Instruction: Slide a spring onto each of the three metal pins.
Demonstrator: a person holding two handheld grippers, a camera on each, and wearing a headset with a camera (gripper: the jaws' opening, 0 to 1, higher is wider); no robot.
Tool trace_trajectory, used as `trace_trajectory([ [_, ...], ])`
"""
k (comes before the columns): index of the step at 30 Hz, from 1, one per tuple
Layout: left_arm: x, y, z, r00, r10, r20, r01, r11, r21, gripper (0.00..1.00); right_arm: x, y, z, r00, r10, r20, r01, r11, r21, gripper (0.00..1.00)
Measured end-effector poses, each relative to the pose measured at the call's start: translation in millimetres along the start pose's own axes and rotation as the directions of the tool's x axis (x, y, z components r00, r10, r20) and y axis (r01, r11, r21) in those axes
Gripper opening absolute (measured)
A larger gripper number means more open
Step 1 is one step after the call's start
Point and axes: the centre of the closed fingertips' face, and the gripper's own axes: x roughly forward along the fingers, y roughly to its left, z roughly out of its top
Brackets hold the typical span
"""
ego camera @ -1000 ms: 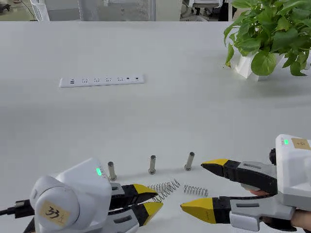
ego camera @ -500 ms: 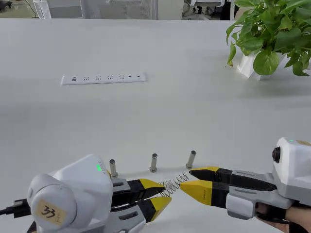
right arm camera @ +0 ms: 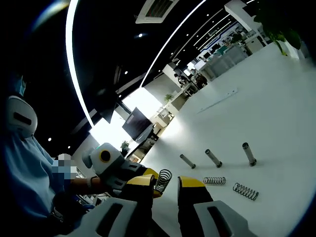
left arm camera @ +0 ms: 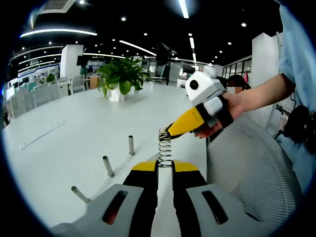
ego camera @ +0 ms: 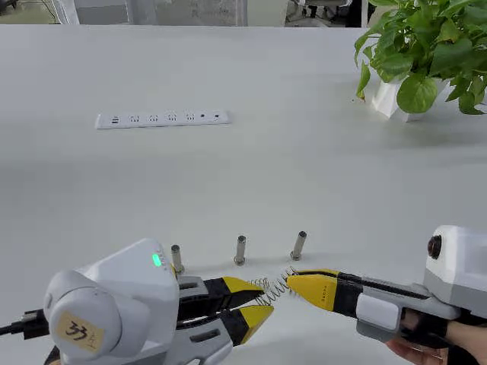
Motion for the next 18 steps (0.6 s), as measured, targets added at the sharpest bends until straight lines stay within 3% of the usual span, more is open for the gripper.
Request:
trace_trajectory([
  [5,0.4,-0.3,-0.5,1.0,-0.001,-0.003,0.001,1.0,0.001,0.06,-0.7,-0.3,3.8,0.9995,0.006,0.03,-0.007,0.999,0.031,0.1],
  [12,1.5,-1.5,-2.6,0.9999,-0.006,-0.011,0.006,1.0,0.004,0.06,-1.7,-1.2,3.2,0.9999,-0.002,0.014,0.002,1.0,0.015,0.07],
  [15,2.0,-1.4,-3.7,0.9999,-0.005,-0.014,0.005,1.0,-0.003,0.06,-1.4,-1.0,3.6,0.9998,-0.018,0.006,0.018,1.0,-0.021,0.07],
  [18,2.6,-1.4,-6.2,0.9996,-0.002,-0.028,0.001,1.0,-0.005,0.06,0.7,0.1,1.9,0.9987,-0.047,-0.018,0.045,0.994,-0.104,0.07],
])
